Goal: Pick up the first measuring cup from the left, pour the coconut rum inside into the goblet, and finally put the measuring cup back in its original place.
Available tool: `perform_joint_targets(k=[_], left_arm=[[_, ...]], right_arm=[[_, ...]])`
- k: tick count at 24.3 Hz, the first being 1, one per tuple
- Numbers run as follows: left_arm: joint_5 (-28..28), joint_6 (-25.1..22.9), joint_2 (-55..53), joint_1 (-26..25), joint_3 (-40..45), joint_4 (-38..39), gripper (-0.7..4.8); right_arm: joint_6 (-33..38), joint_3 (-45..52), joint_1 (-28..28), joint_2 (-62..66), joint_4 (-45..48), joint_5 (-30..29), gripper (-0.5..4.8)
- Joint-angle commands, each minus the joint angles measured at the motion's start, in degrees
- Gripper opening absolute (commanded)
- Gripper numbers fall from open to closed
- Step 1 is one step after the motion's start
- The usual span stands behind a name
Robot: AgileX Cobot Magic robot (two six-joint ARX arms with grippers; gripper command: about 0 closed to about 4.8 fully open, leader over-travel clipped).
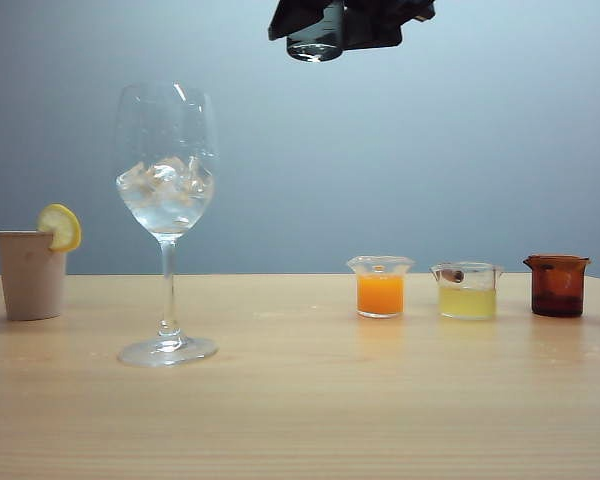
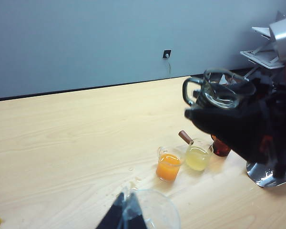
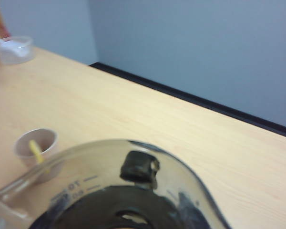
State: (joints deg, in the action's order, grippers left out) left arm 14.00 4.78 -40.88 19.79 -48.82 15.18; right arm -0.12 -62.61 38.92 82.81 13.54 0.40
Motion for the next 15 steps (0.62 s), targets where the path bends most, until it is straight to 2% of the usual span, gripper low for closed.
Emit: perform_joint_targets(k=[1, 10, 15], left_arm=[[0.4, 0.0, 0.1, 0.0, -0.4, -1.1, -0.05], [0.4, 0.0, 0.1, 0.0, -0.4, -1.1, -0.05], [0.4, 0.0, 0.1, 0.0, -0.4, -1.1, -0.06]], right_arm=[[-0.2, -0.4, 1.0, -0.3, 1.4, -0.8, 1.65], [-0.2, -0.5, 4.5, 1.0, 1.0, 0.1, 1.65], [-2.1, -0.5, 5.9, 1.6, 1.4, 2.7, 1.66]])
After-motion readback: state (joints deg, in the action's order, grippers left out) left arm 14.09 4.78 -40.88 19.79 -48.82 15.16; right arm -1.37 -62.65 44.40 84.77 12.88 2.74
